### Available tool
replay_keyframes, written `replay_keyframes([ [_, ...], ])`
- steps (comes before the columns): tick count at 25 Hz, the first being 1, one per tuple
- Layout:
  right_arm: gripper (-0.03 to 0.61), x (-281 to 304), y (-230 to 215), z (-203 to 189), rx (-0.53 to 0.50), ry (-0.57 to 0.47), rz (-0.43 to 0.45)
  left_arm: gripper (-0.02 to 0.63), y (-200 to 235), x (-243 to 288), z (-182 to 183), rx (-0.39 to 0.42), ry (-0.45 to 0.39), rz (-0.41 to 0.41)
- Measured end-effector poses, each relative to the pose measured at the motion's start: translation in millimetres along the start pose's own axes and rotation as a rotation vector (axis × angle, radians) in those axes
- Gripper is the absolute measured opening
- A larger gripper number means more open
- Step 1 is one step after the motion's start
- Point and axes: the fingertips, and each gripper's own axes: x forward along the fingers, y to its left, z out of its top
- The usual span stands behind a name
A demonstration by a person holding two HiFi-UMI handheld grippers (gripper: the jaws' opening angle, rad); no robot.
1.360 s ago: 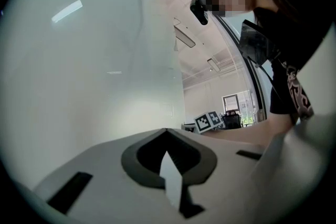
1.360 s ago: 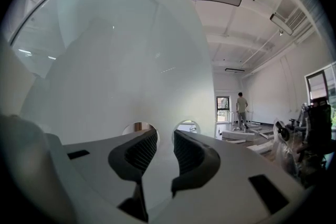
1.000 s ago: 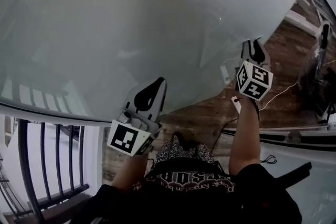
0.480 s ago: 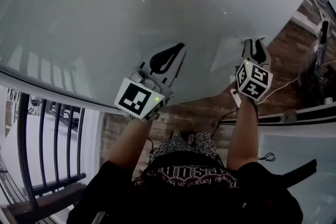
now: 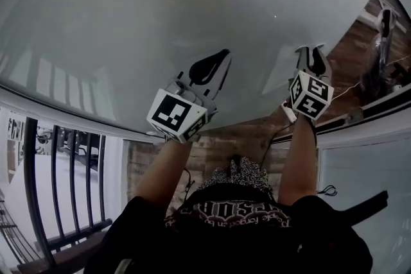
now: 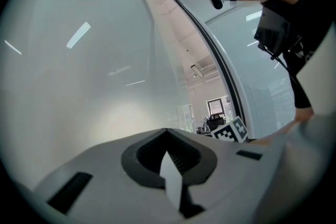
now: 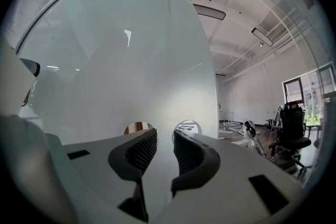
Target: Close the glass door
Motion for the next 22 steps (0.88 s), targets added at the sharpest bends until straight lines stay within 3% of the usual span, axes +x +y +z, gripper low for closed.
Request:
replay_keyframes([
  [9, 0.103, -49, 1, 1, -0.010, 0.014, -0.041, 0.002, -31, -24, 11, -0.029, -0.030, -0.098],
  [11, 0.103, -26, 1, -8, -0.015, 0.033, -0.048, 0.002, -15, -6, -6, -0.057, -0.025, -0.114],
  [15, 0.103, 100, 13, -42, -0.023, 0.095, -0.045, 0.002, 79, 81, -67, -0.139, 0.005, -0.118],
  [17, 0.103, 135, 20, -55, -0.027, 0.113, -0.052, 0.002, 110, 102, -89, -0.170, 0.016, -0.119],
  [22, 0.103, 105, 6, -53, -0.022, 0.107, -0.080, 0.002, 88, 96, -80, -0.169, 0.011, -0.138],
])
